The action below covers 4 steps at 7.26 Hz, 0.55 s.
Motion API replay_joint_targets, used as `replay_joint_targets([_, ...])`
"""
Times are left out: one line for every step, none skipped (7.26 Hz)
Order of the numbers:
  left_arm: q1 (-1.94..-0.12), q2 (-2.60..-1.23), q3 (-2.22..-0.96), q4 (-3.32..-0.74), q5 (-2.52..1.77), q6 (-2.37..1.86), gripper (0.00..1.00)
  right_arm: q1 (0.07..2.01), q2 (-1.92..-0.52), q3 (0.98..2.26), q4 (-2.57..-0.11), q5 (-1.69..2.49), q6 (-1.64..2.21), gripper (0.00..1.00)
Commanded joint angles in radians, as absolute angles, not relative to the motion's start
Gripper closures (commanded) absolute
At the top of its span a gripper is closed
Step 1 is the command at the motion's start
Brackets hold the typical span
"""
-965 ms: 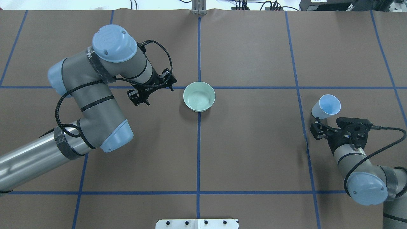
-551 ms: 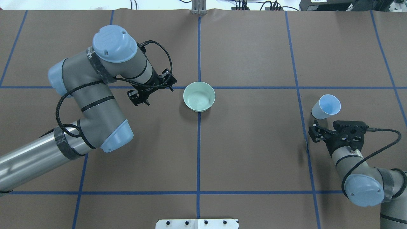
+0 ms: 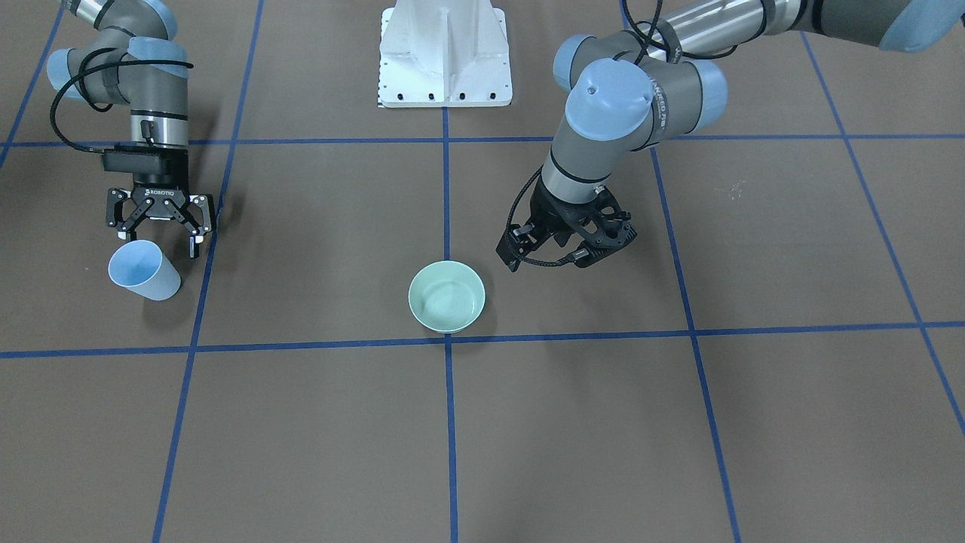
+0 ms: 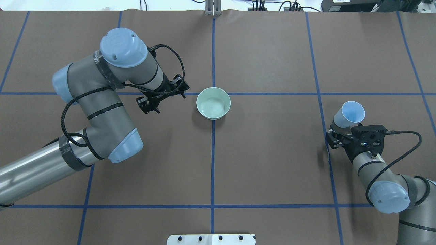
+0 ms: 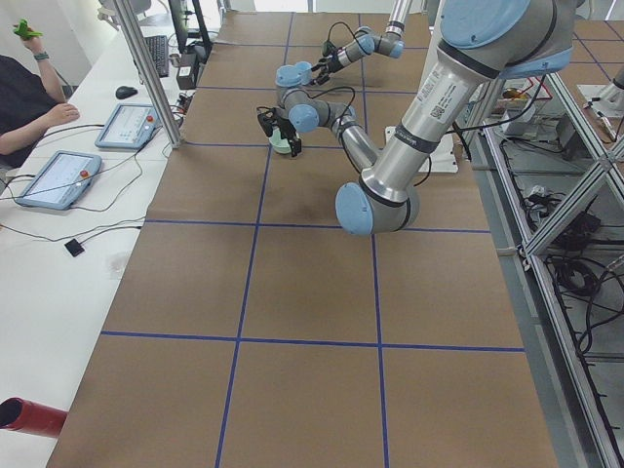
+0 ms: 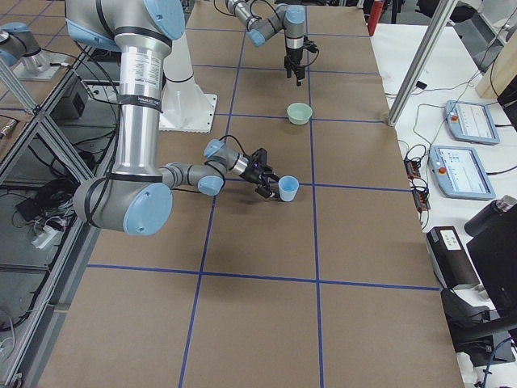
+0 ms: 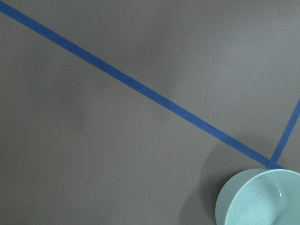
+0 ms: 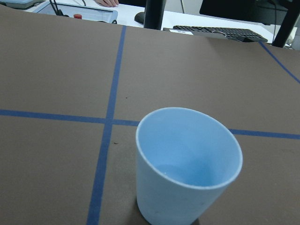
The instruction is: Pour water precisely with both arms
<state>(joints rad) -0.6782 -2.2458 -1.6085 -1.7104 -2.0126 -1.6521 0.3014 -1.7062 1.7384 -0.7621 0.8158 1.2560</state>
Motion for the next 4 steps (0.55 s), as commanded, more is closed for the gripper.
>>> replay_joint_targets([-0.677, -2.246, -1.608, -1.710, -2.013, -1.652, 0.00, 0.325, -1.704, 1.736, -0.756, 0.816, 1.233, 0.01])
replay_joint_targets([-0.676, -2.246, -1.608, -1.710, -2.013, -1.652, 0.00, 0.340, -1.704, 1.736, -0.753, 0.818, 1.208, 0.01])
replay_joint_targets([-0.676, -2.246, -1.608, -1.710, -2.013, -1.652, 0.00, 0.357, -1.703, 1.735, -0.743, 0.819, 1.189, 0.01])
replay_joint_targets([-0.676, -2.246, -1.606, -1.710, -2.013, -1.652, 0.00, 0.357, -1.703, 1.732, -0.742, 0.819, 1.186, 0.01])
